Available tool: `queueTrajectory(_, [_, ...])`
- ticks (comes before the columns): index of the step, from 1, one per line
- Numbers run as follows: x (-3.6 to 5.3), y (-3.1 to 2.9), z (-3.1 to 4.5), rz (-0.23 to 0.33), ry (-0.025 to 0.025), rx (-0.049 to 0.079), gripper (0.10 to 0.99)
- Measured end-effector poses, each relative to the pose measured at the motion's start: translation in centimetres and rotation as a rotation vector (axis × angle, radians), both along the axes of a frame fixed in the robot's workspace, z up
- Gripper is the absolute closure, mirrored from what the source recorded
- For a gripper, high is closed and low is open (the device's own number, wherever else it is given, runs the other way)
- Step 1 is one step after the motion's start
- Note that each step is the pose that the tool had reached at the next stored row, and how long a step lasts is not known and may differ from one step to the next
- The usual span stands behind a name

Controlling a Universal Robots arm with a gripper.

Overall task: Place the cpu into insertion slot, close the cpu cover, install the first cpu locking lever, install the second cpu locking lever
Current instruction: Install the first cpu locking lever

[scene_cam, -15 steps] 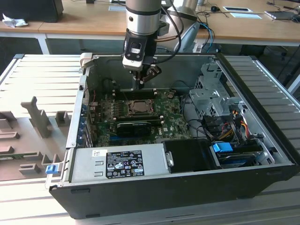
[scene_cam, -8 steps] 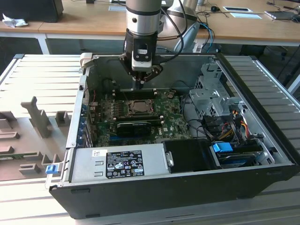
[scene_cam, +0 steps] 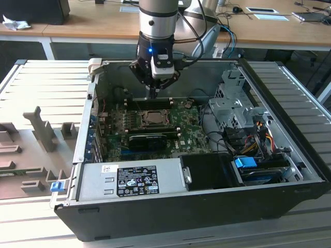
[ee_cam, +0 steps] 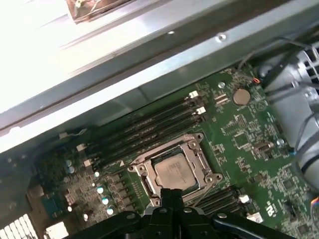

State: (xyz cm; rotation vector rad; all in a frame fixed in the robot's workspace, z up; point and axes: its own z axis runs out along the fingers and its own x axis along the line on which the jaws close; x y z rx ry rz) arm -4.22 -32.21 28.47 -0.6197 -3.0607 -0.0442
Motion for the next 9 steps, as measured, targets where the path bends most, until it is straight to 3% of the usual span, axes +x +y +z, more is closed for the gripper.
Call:
queueTrajectory(4, [0.00, 0.00, -0.07, 0.133, 0.0000, 0.000, 0.980])
queueTrajectory(9, [0.00, 0.00, -0.11, 0.231, 0.0000, 0.000, 0.980])
